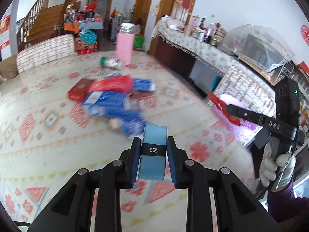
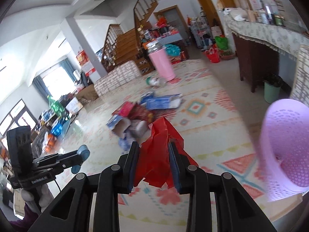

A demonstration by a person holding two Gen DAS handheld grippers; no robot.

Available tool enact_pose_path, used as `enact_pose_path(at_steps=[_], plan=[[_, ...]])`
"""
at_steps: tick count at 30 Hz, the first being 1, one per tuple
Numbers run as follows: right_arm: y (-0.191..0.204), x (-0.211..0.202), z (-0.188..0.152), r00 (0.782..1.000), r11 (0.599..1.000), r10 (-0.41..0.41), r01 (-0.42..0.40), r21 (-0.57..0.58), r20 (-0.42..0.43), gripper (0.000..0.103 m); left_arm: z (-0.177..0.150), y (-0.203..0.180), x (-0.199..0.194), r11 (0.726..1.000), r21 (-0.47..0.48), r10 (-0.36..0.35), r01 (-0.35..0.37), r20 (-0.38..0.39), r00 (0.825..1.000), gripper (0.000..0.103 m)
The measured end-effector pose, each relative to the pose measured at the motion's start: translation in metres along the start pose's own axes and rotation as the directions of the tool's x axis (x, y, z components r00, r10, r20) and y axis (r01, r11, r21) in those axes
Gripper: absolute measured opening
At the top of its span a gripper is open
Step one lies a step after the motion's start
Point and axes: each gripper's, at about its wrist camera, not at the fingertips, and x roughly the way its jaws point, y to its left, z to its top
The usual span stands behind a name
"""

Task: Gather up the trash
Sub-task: 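Carry both items to the lilac basket and release them inside, then move both tools back to the remaining boxes on the table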

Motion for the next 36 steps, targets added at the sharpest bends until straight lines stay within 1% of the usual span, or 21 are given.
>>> enact_pose_path(at_steps=[4,7,8,11,13,16,19,21,22,23,24,25,26,27,28,29,32,35,36], plan=[[-0.041,-0.032,0.003,0.996,0.996,-0.064,0.061,0.063,0.054,0.033,0.021,-0.04,0.019,0.997,0.044,-0.06,0.06,0.0,0.998,0.026],[-0.075,-0.06,0.003,0.986,0.985,-0.136,0.125,0.116,0.092,0.033,0.041,-0.078,0.044,0.987,0.082,-0.134,0.135,-0.023,0.991,0.026],[-0.085,-0.068,0.004,0.982,0.98,-0.162,0.148,0.133,0.1,0.033,0.047,-0.091,0.052,0.983,0.094,-0.153,0.155,-0.032,0.988,0.026],[-0.119,-0.093,0.005,0.961,0.956,-0.25,0.226,0.187,0.116,0.033,0.066,-0.132,0.083,0.964,0.124,-0.226,0.234,-0.072,0.971,0.026],[-0.139,-0.104,0.007,0.95,0.942,-0.29,0.261,0.214,0.118,0.033,0.078,-0.161,0.105,0.952,0.143,-0.26,0.271,-0.095,0.961,0.026],[-0.163,-0.114,0.009,0.932,0.918,-0.345,0.31,0.247,0.111,0.033,0.093,-0.197,0.132,0.938,0.167,-0.288,0.305,-0.119,0.95,0.026],[-0.179,-0.114,0.007,0.926,0.905,-0.364,0.328,0.272,0.095,0.033,0.102,-0.227,0.158,0.919,0.184,-0.324,0.348,-0.149,0.934,0.026],[-0.186,-0.11,0.007,0.924,0.899,-0.371,0.334,0.285,0.089,0.035,0.105,-0.238,0.171,0.915,0.195,-0.328,0.354,-0.156,0.932,0.027],[-0.189,-0.108,0.006,0.921,0.895,-0.38,0.342,0.287,0.088,0.036,0.106,-0.241,0.177,0.913,0.195,-0.331,0.358,-0.156,0.931,0.03],[-0.192,-0.107,0.004,0.915,0.89,-0.392,0.353,0.289,0.09,0.038,0.108,-0.242,0.183,0.913,0.19,-0.333,0.361,-0.161,0.929,0.044],[-0.194,-0.104,0.004,0.911,0.885,-0.402,0.362,0.293,0.09,0.04,0.109,-0.242,0.19,0.917,0.179,-0.329,0.356,-0.165,0.93,0.052],[-0.197,-0.102,0.003,0.909,0.88,-0.408,0.365,0.304,0.089,0.048,0.11,-0.24,0.192,0.922,0.171,-0.322,0.348,-0.162,0.933,0.06],[-0.2,-0.101,0.003,0.909,0.876,-0.408,0.362,0.318,0.089,0.057,0.11,-0.237,0.193,0.925,0.166,-0.316,0.341,-0.159,0.935,0.06],[-0.202,-0.1,0.002,0.91,0.874,-0.404,0.354,0.334,0.091,0.059,0.11,-0.233,0.192,0.926,0.162,-0.316,0.341,-0.165,0.934,0.06],[-0.202,-0.099,0.002,0.911,0.873,-0.402,0.352,0.338,0.091,0.06,0.109,-0.23,0.189,0.926,0.16,-0.317,0.343,-0.166,0.934,0.06],[-0.202,-0.097,0.002,0.911,0.874,-0.402,0.353,0.335,0.089,0.06,0.107,-0.225,0.185,0.928,0.162,-0.31,0.335,-0.161,0.937,0.06],[-0.192,-0.091,0.003,0.916,0.884,-0.393,0.352,0.307,0.082,0.06,0.097,-0.209,0.158,0.945,0.198,-0.243,0.261,-0.111,0.964,0.061],[-0.174,-0.08,0.005,0.928,0.903,-0.364,0.332,0.273,0.076,0.061,0.089,-0.187,0.131,0.948,0.196,-0.24,0.251,-0.08,0.968,0.063],[-0.167,-0.076,0.006,0.934,0.91,-0.351,0.321,0.263,0.074,0.061,0.085,-0.173,0.119,0.951,0.188,-0.238,0.246,-0.067,0.969,0.065]])
